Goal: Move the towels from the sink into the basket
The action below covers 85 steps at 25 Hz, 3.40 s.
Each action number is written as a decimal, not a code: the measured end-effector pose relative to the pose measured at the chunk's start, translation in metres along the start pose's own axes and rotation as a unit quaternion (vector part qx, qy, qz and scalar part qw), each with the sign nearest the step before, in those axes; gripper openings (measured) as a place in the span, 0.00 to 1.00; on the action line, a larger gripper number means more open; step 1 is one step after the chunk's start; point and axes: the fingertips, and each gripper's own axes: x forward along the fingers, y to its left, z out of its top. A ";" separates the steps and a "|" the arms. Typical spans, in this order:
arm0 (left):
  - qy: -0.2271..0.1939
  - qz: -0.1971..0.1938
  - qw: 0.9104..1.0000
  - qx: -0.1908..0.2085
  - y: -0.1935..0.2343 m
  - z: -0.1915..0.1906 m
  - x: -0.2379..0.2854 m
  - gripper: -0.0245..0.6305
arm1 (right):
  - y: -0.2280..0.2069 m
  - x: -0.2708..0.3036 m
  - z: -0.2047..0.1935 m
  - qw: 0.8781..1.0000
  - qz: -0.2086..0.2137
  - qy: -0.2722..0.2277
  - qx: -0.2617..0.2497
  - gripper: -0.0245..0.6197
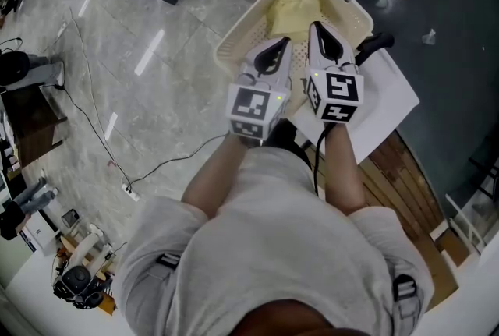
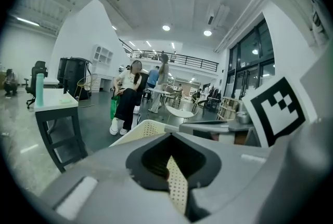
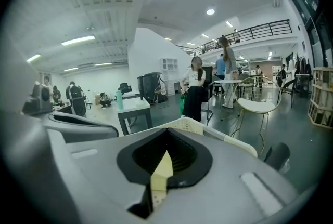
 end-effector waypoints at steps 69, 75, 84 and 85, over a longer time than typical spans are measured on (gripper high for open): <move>0.361 -0.076 0.925 0.090 -0.175 -0.274 0.058 0.07 | -0.161 -0.157 -0.220 0.974 -0.127 0.085 0.165 0.05; 0.420 -0.089 0.898 0.099 -0.182 -0.306 0.058 0.07 | -0.176 -0.160 -0.221 0.972 -0.133 0.078 0.177 0.05; 0.487 -0.109 0.862 0.089 -0.193 -0.327 0.070 0.31 | -0.201 -0.173 -0.224 0.966 -0.154 0.072 0.193 0.05; 0.493 -0.106 0.859 0.092 -0.192 -0.331 0.070 0.31 | -0.204 -0.174 -0.225 0.966 -0.155 0.072 0.194 0.05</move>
